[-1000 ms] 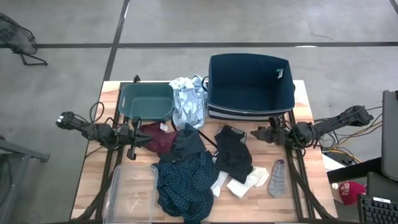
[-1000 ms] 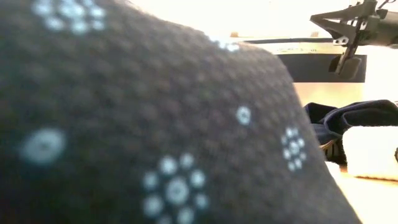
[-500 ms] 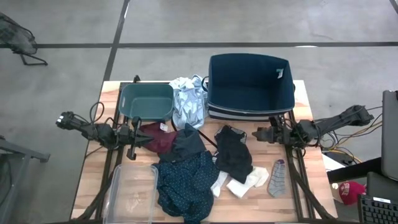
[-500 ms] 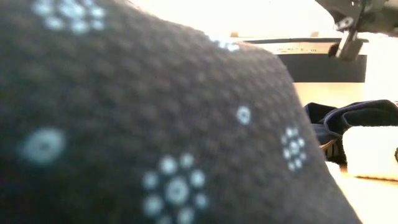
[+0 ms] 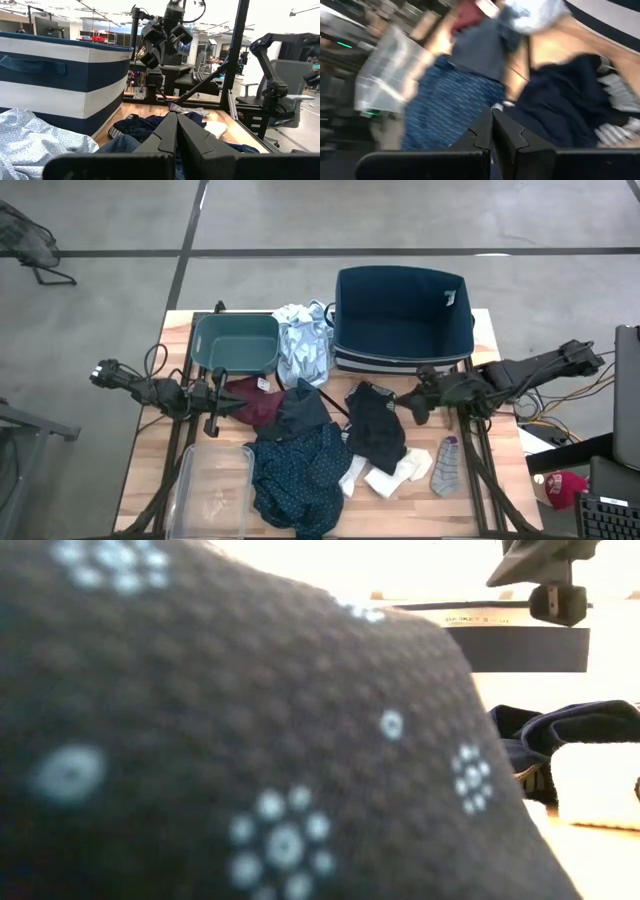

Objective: Pick & Place Cloths
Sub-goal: Put the dark blue boxers into the green bin

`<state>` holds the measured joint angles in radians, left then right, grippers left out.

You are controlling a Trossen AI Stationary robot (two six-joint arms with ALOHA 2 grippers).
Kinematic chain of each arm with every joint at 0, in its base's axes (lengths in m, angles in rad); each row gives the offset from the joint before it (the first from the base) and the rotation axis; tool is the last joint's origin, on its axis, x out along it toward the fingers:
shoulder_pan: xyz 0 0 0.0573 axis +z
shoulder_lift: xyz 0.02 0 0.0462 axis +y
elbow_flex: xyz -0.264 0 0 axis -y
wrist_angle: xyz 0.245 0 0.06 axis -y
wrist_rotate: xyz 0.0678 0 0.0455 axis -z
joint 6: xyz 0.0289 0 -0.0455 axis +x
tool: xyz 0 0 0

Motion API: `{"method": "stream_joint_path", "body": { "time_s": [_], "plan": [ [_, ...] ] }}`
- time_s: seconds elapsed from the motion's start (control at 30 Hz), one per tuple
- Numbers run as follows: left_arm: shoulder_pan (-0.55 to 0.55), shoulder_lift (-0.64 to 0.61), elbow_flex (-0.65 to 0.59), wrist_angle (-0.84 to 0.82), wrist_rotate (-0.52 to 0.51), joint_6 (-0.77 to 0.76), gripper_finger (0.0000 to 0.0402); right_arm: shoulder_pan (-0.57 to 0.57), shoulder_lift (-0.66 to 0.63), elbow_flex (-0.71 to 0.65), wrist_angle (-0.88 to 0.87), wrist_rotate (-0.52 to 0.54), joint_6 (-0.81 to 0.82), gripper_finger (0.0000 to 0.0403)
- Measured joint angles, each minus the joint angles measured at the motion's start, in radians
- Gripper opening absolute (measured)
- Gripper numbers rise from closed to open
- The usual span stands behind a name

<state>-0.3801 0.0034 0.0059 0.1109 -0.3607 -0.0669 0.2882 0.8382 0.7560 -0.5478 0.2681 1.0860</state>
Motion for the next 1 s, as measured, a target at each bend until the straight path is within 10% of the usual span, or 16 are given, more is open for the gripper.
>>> {"method": "stream_joint_path", "body": {
  "time_s": [0.6, 1.0],
  "plan": [
    [0.0, 0.0, 0.0, 0.0, 0.0, 0.0, 0.0012, 0.0, 0.579, 0.181, -0.15, -0.202, 0.076, 0.0216],
    [0.0, 0.0, 0.0, 0.0, 0.0, 0.0, 0.0012, -0.001, 0.845, 0.177, -0.153, -0.21, 0.077, 0.0245]
  ]
}}
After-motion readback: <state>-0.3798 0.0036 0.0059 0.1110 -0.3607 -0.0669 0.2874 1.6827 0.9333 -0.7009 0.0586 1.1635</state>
